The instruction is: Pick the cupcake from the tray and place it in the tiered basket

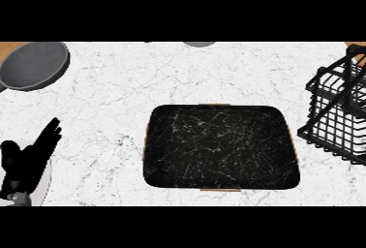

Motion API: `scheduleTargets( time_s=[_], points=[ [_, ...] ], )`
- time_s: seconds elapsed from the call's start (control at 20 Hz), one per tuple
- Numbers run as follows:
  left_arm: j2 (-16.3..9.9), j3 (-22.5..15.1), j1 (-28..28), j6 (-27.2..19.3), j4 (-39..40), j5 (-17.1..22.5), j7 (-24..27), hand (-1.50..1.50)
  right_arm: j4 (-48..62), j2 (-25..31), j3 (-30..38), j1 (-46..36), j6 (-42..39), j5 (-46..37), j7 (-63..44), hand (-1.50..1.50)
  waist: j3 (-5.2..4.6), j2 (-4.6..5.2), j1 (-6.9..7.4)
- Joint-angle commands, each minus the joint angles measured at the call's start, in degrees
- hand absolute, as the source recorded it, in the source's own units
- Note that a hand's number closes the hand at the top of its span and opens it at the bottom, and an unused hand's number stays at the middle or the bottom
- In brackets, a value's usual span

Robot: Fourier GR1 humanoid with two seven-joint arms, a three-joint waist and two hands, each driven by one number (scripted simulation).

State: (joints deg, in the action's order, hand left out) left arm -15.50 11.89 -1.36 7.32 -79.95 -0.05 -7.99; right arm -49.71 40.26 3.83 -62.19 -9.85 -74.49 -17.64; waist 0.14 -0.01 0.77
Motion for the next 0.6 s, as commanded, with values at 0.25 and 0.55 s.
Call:
scheduleTargets(
  time_s=[0.25, 0.55],
  points=[
    [0.30, 0.26, -1.57, 0.13, 0.69, -0.29, 0.16, 0.00, 8.81, -2.81, 5.12, -0.58, -13.34, 2.76, -10.16, -1.50, -0.20, 0.04, -0.01],
    [0.81, -0.36, -0.53, -0.60, 0.16, -1.09, -2.40, 0.00, 9.01, -1.50, 10.13, 2.96, -10.25, 4.80, -14.62, -1.50, -0.13, 0.02, -0.51]
  ],
)
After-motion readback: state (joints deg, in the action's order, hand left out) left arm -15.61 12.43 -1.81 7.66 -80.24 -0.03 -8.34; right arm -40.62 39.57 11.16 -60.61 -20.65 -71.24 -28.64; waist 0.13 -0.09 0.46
